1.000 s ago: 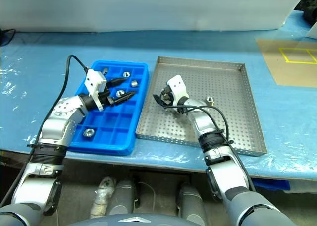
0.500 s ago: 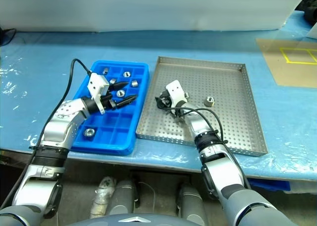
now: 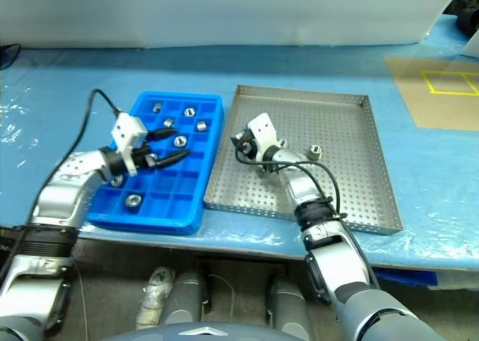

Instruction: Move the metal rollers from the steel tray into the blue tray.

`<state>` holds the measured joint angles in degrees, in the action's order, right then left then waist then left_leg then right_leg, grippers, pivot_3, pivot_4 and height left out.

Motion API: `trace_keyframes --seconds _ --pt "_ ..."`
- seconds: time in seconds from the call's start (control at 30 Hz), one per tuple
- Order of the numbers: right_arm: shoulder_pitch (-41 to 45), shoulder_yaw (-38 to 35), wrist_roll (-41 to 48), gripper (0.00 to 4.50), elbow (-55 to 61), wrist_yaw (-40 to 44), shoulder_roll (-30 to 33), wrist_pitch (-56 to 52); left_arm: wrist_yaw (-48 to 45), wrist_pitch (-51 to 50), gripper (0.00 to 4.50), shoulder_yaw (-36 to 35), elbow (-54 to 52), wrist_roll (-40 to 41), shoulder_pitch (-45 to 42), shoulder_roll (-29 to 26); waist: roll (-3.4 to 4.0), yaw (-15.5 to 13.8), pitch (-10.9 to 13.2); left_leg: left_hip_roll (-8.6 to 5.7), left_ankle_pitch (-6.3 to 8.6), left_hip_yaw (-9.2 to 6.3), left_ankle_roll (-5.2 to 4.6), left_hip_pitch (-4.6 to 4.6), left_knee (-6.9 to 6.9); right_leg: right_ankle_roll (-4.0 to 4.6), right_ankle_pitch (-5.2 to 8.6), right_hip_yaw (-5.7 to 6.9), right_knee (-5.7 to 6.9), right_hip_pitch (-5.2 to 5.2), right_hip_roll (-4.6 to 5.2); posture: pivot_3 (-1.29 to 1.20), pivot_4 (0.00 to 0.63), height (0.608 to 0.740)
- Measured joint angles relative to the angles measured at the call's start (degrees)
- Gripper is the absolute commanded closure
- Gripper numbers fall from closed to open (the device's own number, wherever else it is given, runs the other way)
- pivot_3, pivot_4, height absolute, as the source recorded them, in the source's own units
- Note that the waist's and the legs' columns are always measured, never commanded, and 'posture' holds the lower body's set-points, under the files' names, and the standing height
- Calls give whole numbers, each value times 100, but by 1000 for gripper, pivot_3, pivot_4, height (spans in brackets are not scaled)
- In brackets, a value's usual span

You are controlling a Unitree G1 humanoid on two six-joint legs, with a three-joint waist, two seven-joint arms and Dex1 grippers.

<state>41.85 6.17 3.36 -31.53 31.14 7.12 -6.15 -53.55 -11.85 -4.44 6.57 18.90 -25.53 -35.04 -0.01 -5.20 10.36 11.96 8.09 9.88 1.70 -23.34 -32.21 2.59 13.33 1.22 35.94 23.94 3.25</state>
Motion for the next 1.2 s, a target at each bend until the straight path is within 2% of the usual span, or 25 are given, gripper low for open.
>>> trace_keyframes --seconds 0.13,0.33,0.5,0.7,0.8,1.2 --pt "142 -1 -6 2699 122 33 27 -24 83 4 914 -387 75 2 0 -274 0 -30 0 -6 1 0 0 -3 2 1 1 0 -5 -1 7 77 150 740" --pt "293 32 67 2699 318 222 -166 -191 159 -279 914 -503 -464 161 387 -341 -2 -31 1 -1 0 -1 1 -18 2 1 1 4 -4 14 3 113 150 740" --pt "554 404 98 2699 478 683 -485 -165 129 -590 914 -935 -595 383 574 -795 -2 2 1 10 -5 -3 11 -14 10 18 12 6 16 25 -7 144 150 740" --pt "794 620 -132 2699 -569 671 -924 230 281 -627 914 -1052 -896 459 864 -692 -6 -83 2 -3 -5 -7 11 -22 7 19 12 9 16 24 11 189 150 740" --pt "793 639 -189 2699 -815 787 -899 320 376 -651 914 -1051 -1128 485 1012 -641 -10 -94 1 -3 -5 -9 11 -23 3 18 12 10 19 24 11 199 150 740" --pt "303 1042 -441 2699 -374 1463 -640 653 533 -738 914 -1052 -1344 546 1130 -610 -11 -100 1 2 -9 -14 18 -7 3 25 17 11 56 28 6 189 150 740"
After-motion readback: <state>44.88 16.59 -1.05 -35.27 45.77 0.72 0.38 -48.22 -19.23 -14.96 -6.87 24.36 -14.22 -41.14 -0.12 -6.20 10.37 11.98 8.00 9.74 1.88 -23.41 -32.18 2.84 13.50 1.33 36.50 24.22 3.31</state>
